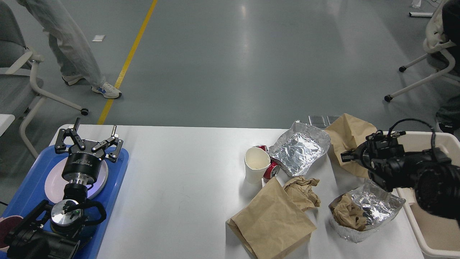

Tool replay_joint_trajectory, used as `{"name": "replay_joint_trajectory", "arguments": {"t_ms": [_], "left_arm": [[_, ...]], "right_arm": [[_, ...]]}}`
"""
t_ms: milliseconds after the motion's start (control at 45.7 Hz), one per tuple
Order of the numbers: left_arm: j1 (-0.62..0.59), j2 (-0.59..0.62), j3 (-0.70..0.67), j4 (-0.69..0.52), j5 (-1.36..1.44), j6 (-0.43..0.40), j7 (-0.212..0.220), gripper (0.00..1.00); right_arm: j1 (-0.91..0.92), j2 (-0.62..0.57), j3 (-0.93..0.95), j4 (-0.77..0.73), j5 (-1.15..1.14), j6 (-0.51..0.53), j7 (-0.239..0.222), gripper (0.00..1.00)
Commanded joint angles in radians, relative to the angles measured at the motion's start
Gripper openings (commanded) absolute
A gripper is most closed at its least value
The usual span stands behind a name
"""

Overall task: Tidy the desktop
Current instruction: 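Grasp the brown paper bag and carry it into the white bin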

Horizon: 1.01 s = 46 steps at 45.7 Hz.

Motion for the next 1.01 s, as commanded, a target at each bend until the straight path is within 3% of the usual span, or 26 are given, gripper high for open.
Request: {"name": "replay_joint_trajectory", "arguments": {"t_ms": [0, 131, 263, 350, 613, 722, 897, 985], "left_arm": [[-0.001, 0.0, 0.0, 0.0, 0.0, 0.0, 0.0, 0.96], [0.001, 0.0, -0.002, 0.0, 0.0, 0.0, 0.0, 0.96], [0.001, 0.0, -0.002, 0.0, 0.0, 0.0, 0.0, 0.96], [-0.001, 0.0, -0.002, 0.0, -0.001, 0.0, 0.0, 0.96], [0.001, 0.0, -0.002, 0.0, -0.001, 0.0, 0.0, 0.96], [0.001, 0.0, -0.002, 0.0, -0.001, 0.0, 0.0, 0.96], [0.001, 0.0, -0.002, 0.0, -0.001, 0.0, 0.0, 0.96], [0.001, 0.0, -0.002, 0.0, -0.001, 0.0, 0.0, 0.96]], "right_arm": [[0.098, -0.078, 0.021, 0.087, 0.001, 0.002, -0.013, 0.0], [0.226, -0.143, 0.017, 0.174, 0.004, 0.057, -0.014, 0.0], [0.432, -0.222, 0.012, 0.316, 0.013, 0.259, -0.016, 0.0], [0.565, -0.262, -0.001, 0.403, 0.04, 0.405, -0.04, 0.0], [0.976, -0.367, -0.184, 0.627, 0.124, 0.802, -0.051, 0.0], [1.11, -0.387, -0.256, 0.747, 0.148, 0.848, -0.049, 0.0], [1.214, -0.4, -0.351, 0.885, 0.164, 0.83, -0.04, 0.0], [1.247, -0.414, -0.403, 0.891, 0.243, 0.815, 0.018, 0.0]]}}
